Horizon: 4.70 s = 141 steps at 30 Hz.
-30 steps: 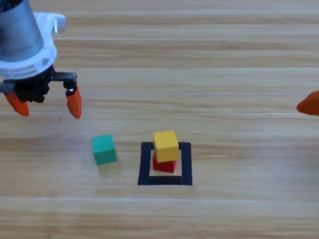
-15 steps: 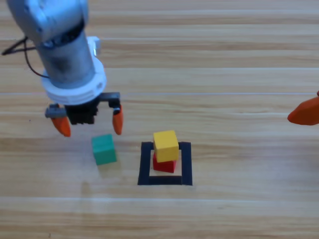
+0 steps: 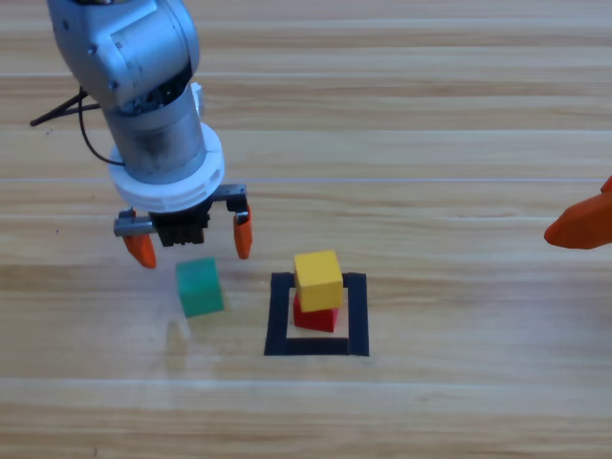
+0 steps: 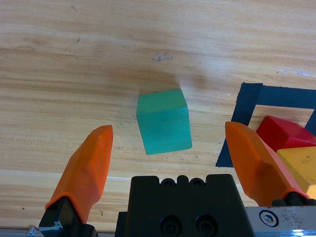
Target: Stack the blocks in the rectangular block: red at the bottom, yellow in the middle, green on top
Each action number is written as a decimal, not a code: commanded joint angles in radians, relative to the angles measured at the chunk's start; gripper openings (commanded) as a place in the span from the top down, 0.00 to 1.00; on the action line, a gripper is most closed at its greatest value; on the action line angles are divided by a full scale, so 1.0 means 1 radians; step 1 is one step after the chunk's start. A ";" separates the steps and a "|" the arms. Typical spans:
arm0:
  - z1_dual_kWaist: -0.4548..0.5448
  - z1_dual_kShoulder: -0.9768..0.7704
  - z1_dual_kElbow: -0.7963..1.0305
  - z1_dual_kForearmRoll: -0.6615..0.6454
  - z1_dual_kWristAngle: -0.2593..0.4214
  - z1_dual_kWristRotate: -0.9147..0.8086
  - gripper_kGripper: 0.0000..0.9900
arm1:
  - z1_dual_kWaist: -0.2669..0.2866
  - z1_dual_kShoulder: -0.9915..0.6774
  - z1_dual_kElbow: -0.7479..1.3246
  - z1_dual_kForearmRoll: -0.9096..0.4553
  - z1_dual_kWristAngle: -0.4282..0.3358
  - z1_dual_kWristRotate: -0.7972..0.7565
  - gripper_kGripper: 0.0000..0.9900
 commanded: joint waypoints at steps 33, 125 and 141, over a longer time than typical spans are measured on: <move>-0.008 0.129 0.114 -0.127 -0.020 -0.041 0.64 | -0.018 0.097 0.014 0.009 -0.032 0.009 0.00; -0.273 0.263 -0.675 0.480 0.030 -0.083 0.88 | -0.018 0.115 0.045 0.007 -0.059 -0.002 0.00; -0.272 0.269 -0.667 0.479 0.052 -0.073 0.88 | -0.018 0.115 0.046 0.007 -0.056 -0.005 0.00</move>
